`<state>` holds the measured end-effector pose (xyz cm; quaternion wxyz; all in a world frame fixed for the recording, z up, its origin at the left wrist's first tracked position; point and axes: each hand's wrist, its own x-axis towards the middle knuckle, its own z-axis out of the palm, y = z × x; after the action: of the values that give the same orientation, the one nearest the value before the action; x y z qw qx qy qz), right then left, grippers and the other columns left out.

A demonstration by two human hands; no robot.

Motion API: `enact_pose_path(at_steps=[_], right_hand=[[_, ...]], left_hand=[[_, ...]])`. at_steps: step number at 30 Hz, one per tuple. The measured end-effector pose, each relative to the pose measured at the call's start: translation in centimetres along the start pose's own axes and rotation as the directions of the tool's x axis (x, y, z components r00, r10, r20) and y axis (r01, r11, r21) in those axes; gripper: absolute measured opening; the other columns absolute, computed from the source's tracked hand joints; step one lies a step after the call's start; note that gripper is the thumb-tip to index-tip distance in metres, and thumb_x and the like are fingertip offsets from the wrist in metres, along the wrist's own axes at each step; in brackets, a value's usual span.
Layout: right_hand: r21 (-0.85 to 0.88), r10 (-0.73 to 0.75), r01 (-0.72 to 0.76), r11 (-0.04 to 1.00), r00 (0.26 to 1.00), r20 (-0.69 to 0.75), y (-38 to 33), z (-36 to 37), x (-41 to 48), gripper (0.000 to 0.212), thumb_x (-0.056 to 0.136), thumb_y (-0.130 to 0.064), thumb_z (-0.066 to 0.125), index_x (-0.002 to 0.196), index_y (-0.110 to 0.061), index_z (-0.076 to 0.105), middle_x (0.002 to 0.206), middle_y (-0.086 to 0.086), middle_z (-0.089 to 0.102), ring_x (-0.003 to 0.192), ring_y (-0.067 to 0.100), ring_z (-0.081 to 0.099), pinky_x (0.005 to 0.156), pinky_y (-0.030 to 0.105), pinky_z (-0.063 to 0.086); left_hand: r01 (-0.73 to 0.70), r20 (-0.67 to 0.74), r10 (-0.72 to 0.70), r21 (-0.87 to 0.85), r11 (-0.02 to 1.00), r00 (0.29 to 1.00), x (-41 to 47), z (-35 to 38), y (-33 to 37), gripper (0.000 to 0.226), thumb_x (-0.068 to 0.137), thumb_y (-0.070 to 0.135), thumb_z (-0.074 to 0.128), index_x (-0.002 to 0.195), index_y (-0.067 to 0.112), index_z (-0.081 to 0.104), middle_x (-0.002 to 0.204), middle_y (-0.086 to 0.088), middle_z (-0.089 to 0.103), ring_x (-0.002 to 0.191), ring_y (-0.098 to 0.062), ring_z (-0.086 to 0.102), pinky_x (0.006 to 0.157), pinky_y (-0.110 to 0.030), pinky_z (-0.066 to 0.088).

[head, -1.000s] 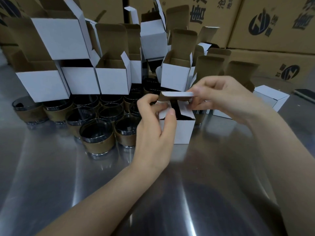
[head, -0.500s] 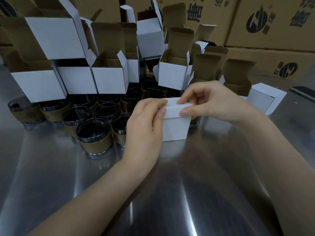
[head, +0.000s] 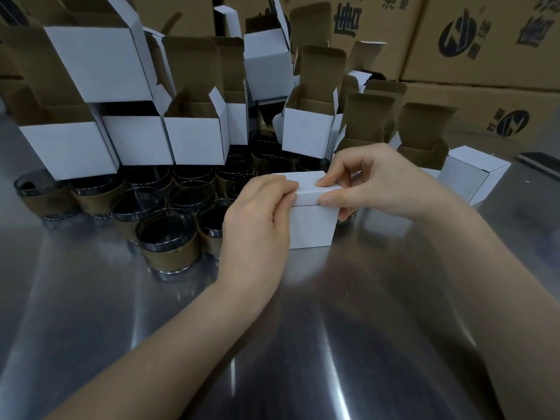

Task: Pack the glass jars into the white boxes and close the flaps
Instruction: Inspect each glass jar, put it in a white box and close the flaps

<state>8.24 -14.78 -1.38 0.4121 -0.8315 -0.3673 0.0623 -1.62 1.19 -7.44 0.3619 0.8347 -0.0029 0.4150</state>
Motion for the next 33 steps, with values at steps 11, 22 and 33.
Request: enact_pose_path(at_steps=[11,22,33], right_hand=[[-0.063,0.060,-0.054,0.997,0.993,0.099,-0.6,-0.4,-0.2,0.010,0.082,-0.023,0.074,0.089,-0.017,0.074,0.084,0.011,0.069,0.069,0.024,0.071,0.069,0.033,0.061],[-0.547,-0.042,0.063,0.835,0.998,0.051,-2.5,1.2,-0.3,0.018,0.076,-0.042,0.073,0.081,-0.032,0.059,0.098,-0.009,0.052,0.089,0.009,0.050,0.070,0.022,0.042],[-0.590,0.112,0.018,0.807,0.977,0.183,-3.8,1.2,-1.1,0.061,0.068,-0.040,0.080,0.114,-0.040,0.040,0.109,-0.012,0.041,0.103,0.009,0.039,0.085,0.028,0.041]], left_hand=[[0.036,0.110,-0.044,0.074,0.997,0.993,-0.7,0.3,0.6,0.018,0.090,0.008,0.063,0.104,0.001,0.072,0.118,-0.011,0.067,0.117,-0.025,0.059,0.100,-0.023,0.039],[0.010,0.152,-0.020,0.070,0.998,0.988,-0.9,0.3,0.3,0.017,0.089,0.007,0.067,0.105,0.000,0.070,0.127,-0.013,0.063,0.120,-0.028,0.059,0.096,-0.042,0.050],[-0.023,0.064,0.035,-0.175,0.984,0.997,-1.6,0.6,0.4,0.022,0.079,0.013,0.049,0.098,0.008,0.060,0.100,0.002,0.058,0.091,-0.011,0.058,0.073,-0.039,0.051]])
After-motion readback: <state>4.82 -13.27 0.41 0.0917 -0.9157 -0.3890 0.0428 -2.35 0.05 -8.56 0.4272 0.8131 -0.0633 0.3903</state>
